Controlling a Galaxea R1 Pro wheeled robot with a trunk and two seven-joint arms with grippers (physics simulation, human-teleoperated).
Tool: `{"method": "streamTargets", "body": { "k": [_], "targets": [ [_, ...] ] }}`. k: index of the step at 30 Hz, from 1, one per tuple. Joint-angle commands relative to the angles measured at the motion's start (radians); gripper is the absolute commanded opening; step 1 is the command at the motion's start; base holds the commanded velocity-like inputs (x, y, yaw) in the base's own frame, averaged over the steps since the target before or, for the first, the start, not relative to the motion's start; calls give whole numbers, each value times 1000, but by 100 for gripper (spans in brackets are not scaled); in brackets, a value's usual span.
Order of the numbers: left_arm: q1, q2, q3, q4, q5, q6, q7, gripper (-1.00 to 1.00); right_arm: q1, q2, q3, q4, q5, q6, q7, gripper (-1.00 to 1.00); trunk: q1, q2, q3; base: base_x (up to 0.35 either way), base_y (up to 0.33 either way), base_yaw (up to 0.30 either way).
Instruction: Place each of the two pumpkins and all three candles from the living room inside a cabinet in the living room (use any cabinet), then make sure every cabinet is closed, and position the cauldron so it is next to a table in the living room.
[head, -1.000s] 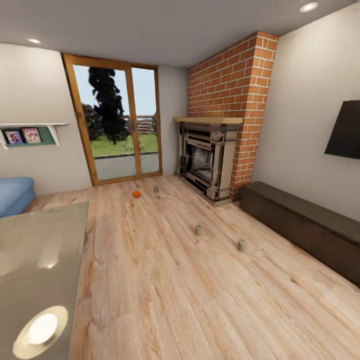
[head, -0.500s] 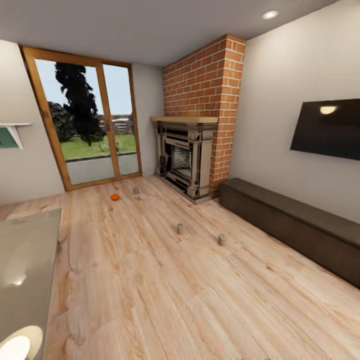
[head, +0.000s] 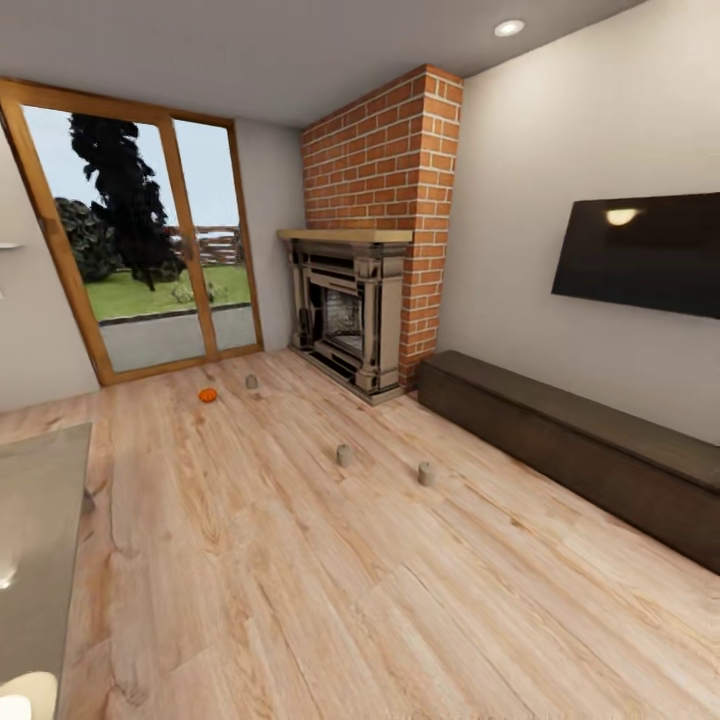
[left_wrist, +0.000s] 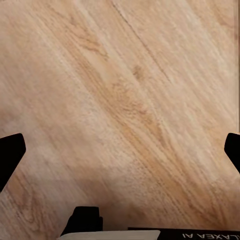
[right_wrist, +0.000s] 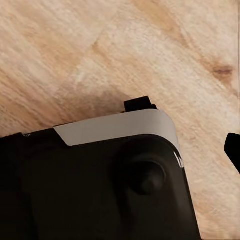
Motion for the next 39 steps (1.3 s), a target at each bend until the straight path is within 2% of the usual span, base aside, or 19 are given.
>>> {"method": "streamTargets", "body": {
  "k": [1,3,6,8,12,28,33,39],
  "targets": [
    [0,0,0,0,-1,-4,4,100,-8,1,-2,-20,-13,11,-3,100,0,-1,-2,0,0,-199],
    [0,0,0,0,0,-5,4,100,-29,0,-3,-86,-52,55,-9,100,0,-1,-5,0,0,-203],
    [0,0,-1,0,25,-12,3,100,-41,-3,-3,-160,-179,89,-12,100,0,-1,-8,0,0,-205],
    [0,1,-3,0,48,-27,3,100,-43,-6,-2,-173,-244,72,-13,100,0,-1,-11,0,0,-206],
    [0,1,-4,0,66,-70,1,100,-45,-8,-2,-178,-290,5,-13,100,0,-1,-16,0,0,-207],
    [1,1,-5,0,73,-89,-4,100,-45,-8,-6,-177,-307,-18,-12,100,0,-1,-33,8,0,-222],
    [1,1,-5,0,74,-88,-4,100,-45,-7,-6,-177,-307,-22,-12,100,0,-1,-36,241,0,-209],
    [1,1,-5,0,75,-87,-4,100,-45,-6,-6,-180,-305,-23,-9,100,0,-1,-37,329,0,-32]
  ]
}}
